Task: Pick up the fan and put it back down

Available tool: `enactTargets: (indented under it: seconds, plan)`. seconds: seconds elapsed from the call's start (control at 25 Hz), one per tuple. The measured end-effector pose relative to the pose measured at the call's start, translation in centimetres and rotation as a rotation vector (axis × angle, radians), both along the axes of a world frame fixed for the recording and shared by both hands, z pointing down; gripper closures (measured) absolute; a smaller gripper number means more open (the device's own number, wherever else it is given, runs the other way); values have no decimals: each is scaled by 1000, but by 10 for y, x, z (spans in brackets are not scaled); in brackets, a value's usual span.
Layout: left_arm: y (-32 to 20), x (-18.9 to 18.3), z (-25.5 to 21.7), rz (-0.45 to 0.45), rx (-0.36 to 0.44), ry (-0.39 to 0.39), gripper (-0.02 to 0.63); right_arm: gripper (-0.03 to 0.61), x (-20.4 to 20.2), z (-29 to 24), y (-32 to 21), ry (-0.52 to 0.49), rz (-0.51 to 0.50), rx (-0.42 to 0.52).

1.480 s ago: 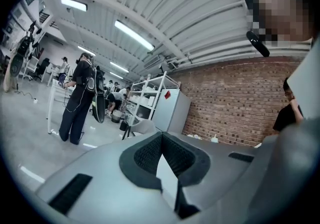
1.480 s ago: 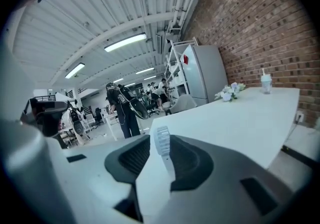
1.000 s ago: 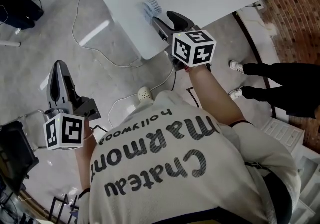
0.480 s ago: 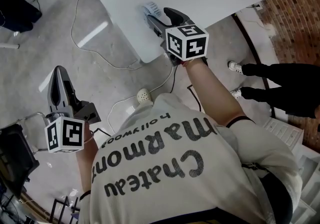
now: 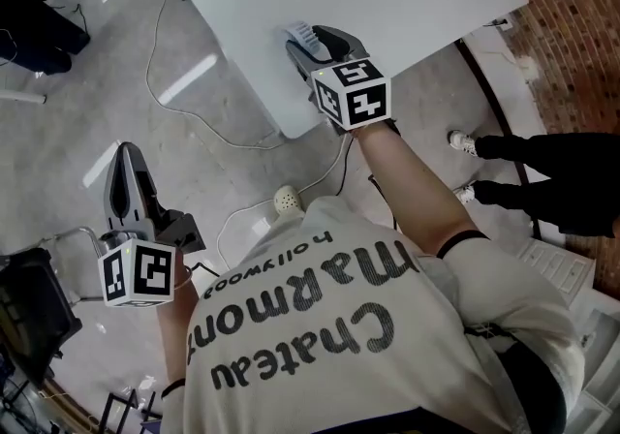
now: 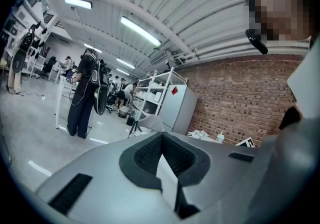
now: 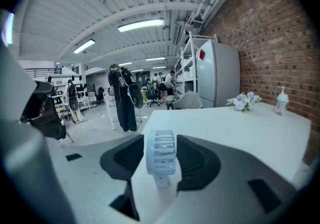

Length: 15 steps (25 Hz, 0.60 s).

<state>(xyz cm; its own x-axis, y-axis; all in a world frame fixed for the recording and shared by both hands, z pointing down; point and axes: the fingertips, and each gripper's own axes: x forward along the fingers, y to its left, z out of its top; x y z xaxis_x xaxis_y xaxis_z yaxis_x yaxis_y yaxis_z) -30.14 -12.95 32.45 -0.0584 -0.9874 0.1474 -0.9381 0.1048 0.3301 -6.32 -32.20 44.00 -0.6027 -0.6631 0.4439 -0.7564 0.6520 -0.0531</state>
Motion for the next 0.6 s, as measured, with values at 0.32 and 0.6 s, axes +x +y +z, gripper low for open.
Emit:
enactTargets:
  seconds: [0.32, 0.6]
  plan:
    - [2, 1, 1, 0, -7, 2, 612, 398, 1, 1, -3, -18, 34, -20]
    - [1, 6, 7, 16, -2, 2, 612, 402, 3, 3, -2, -15, 54, -33]
